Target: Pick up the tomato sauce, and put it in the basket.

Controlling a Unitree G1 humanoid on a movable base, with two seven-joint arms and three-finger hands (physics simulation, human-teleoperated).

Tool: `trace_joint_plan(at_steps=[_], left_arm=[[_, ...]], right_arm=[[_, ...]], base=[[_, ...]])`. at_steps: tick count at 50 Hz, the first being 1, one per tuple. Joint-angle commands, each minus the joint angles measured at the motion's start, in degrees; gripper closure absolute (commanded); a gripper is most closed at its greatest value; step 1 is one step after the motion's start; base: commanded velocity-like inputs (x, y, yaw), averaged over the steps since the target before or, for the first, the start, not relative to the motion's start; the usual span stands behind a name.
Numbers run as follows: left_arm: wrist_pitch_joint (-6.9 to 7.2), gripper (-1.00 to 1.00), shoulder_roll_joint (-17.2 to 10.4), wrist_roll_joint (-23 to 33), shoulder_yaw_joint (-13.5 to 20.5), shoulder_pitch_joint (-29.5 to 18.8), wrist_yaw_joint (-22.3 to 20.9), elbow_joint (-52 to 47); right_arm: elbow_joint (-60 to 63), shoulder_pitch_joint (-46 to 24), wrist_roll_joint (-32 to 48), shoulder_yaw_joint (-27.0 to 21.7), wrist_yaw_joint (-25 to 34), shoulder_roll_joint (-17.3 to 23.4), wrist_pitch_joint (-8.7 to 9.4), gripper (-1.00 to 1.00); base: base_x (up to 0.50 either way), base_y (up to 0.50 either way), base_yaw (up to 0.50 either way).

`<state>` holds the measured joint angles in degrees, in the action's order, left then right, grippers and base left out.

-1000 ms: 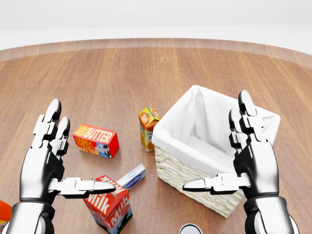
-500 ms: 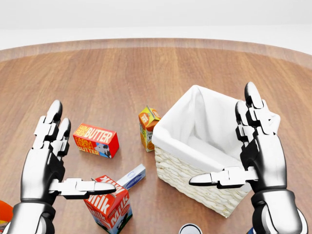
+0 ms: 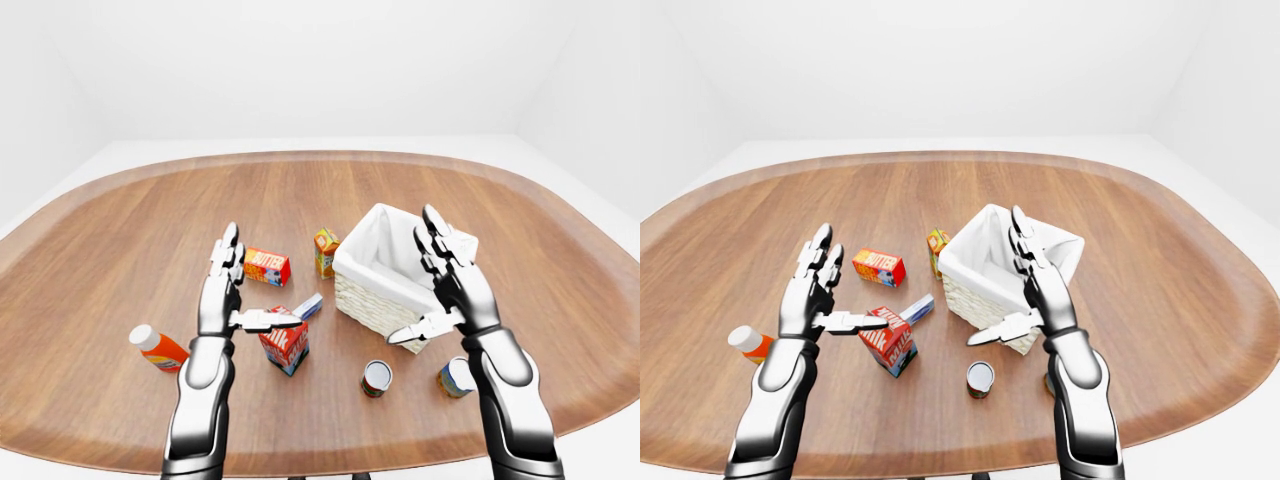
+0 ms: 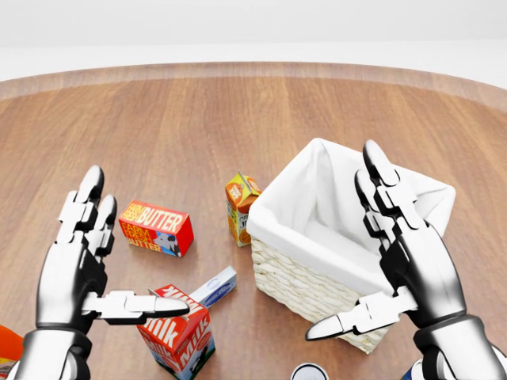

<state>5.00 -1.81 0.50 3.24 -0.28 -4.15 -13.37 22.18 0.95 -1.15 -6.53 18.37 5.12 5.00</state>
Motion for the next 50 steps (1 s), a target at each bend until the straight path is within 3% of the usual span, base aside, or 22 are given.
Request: trace_joint_plan(at_steps=[1,50], left_arm=[[0.00,-0.95,0.0,0.1,-0.1,0.0,0.0,0.5],[0.00,-0.95,0.1,0.3,-0.3,0.3,-0.1,1.1]], right_arm=[[2.2,2.6,2.4,1.0,7.0,-0.5,0.00,-1.00],[4.1,7.6,4.6,2.9,16.3,-0.9,0.00,-1.00]], base=[[0.00,0.00,0.00],[0.00,0.00,0.00]])
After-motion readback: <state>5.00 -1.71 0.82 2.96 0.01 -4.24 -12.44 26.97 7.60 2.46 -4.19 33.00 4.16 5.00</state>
